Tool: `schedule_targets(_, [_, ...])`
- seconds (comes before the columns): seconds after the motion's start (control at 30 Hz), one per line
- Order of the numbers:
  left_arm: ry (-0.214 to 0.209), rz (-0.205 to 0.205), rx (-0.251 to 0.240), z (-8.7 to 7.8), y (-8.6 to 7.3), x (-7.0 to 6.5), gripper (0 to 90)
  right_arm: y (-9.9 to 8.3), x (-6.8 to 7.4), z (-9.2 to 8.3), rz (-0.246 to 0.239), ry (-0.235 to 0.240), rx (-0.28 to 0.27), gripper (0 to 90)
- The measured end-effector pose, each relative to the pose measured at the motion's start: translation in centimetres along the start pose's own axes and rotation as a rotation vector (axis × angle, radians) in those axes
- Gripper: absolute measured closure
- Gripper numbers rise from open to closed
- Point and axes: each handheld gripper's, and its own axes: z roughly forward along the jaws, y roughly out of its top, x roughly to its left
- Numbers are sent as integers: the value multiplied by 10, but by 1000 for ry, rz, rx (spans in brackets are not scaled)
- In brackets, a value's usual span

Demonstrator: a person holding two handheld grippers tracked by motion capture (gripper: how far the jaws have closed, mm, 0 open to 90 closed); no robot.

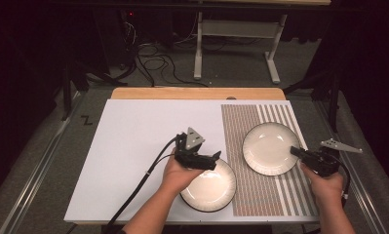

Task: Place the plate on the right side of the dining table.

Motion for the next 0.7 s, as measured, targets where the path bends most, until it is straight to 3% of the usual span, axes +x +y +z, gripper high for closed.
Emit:
schedule_targets(0.27, [39, -31, -29, -53, -29, 32, 3, 0, -1, 1, 3, -5, 7, 829])
schedule_targets(0.4, [83, -51, -31, -84, -46, 52, 3, 1, -2, 3, 7, -4, 10, 827])
schedule_targets(0.47, [114, -40, -17, -99, -54, 61, 3, 1, -1, 4, -2, -15, 14, 819])
schedule_targets(0.57, [147, -19, 1, -116, -67, 69, 3, 1, -3, 6, 15, -19, 20, 818])
schedule_targets(0.7, [175, -40, -17, -131, -85, 76, 3, 2, -4, 7, 18, -21, 24, 817])
